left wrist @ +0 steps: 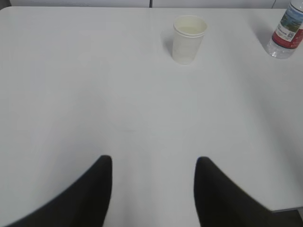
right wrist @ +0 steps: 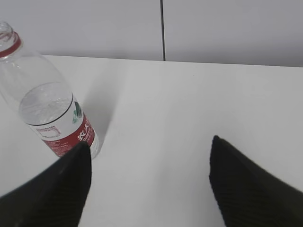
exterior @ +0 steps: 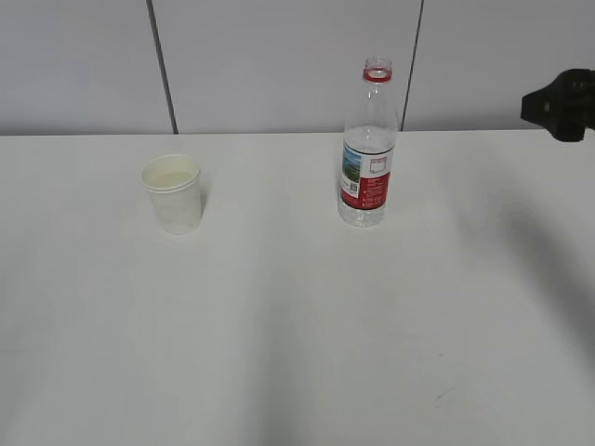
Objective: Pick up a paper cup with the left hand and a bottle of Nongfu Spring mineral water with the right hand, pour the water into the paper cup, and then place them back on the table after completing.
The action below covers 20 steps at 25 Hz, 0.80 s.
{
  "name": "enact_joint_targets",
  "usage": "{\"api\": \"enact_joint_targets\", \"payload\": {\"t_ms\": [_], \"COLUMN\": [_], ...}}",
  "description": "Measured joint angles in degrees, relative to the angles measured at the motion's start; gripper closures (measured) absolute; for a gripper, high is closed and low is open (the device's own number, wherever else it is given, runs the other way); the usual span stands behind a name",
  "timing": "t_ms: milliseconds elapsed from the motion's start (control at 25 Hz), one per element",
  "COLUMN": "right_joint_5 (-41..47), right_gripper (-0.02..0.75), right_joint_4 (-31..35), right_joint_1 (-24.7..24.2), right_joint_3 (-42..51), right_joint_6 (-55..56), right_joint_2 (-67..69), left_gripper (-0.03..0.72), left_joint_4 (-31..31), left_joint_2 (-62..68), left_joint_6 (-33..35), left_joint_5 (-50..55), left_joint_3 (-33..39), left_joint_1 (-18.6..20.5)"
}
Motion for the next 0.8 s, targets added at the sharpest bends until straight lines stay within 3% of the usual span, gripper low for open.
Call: {"api": "enact_joint_targets", "payload": {"t_ms": [800], "right_joint_5": [0.9], "right_gripper": [0.164], "right_joint_4": [0.0], "right_joint_1": [0.0], "right_joint_3": [14.9], "right_joint_6": [-0.1], "right_joint_2": [-18.9], "left_gripper": [0.435], "left_joint_4": [0.0], "left_joint_2": [0.0], "left_joint_6": [0.0], "left_joint_5": [0.0], "left_joint_3": [0.0], "left_joint_1": [0.0]}}
